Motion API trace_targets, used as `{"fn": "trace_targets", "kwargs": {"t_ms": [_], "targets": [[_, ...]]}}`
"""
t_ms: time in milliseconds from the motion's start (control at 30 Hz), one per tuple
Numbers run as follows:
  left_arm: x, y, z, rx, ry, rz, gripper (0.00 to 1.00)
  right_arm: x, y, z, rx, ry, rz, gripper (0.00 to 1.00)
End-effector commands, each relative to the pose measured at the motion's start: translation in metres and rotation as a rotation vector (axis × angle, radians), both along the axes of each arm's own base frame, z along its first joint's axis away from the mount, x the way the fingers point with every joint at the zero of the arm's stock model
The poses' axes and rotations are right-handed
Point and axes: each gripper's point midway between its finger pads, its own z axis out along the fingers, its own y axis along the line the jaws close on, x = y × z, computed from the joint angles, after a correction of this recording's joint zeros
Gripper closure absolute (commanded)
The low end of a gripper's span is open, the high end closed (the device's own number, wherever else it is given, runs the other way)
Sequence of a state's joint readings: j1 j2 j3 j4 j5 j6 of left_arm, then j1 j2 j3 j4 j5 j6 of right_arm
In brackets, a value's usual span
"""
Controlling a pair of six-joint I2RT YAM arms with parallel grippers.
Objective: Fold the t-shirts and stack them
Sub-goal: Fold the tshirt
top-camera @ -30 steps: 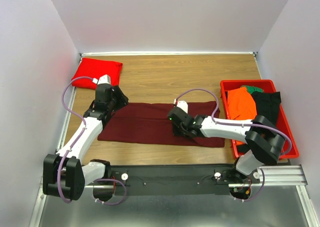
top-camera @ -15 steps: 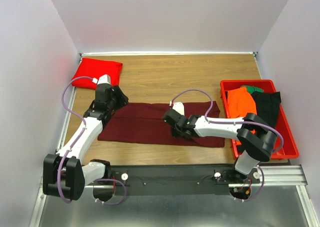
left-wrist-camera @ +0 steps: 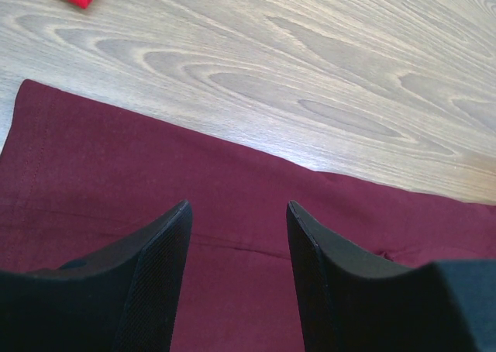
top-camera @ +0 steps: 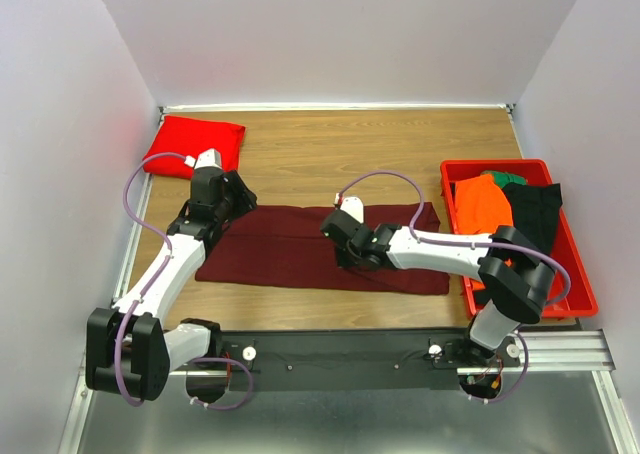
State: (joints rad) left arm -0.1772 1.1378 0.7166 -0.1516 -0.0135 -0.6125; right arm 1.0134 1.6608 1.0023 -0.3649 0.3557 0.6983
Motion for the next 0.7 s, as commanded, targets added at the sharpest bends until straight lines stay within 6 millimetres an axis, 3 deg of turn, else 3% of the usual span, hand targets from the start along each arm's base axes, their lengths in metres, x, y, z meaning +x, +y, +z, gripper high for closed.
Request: {"fn": "trace_targets", "kwargs": {"t_ms": [0, 167, 200, 300, 400, 433, 667], "targets": [[0.006, 0.000, 0.013, 0.004, -0.037, 0.002, 0.40, -0.003, 0.011, 0.010, 0.035, 0.010, 0.020, 1.00], [0.005, -0.002, 0.008, 0.001, -0.026, -0.012, 0.39, -0.007, 0.005, 0.004, 0.026, 0.023, 0.007, 0.91], [0.006, -0.003, 0.007, -0.004, -0.026, -0.013, 0.39, -0.007, 0.005, 0.006, 0.031, 0.022, 0.006, 0.81], [0.003, -0.010, 0.003, -0.035, -0.022, -0.037, 0.39, -0.008, 0.000, 0.016, 0.055, 0.002, -0.008, 0.61], [0.001, -0.013, 0.000, -0.066, -0.032, -0.033, 0.39, -0.006, -0.013, 0.026, 0.065, -0.039, -0.053, 0.47], [0.000, -0.015, 0.001, -0.077, -0.043, -0.035, 0.39, -0.004, -0.020, 0.037, 0.078, -0.076, -0.079, 0.44], [-0.008, -0.041, -0.009, -0.080, -0.046, -0.048, 0.39, 0.002, -0.082, 0.040, 0.119, -0.108, -0.298, 0.40]]}}
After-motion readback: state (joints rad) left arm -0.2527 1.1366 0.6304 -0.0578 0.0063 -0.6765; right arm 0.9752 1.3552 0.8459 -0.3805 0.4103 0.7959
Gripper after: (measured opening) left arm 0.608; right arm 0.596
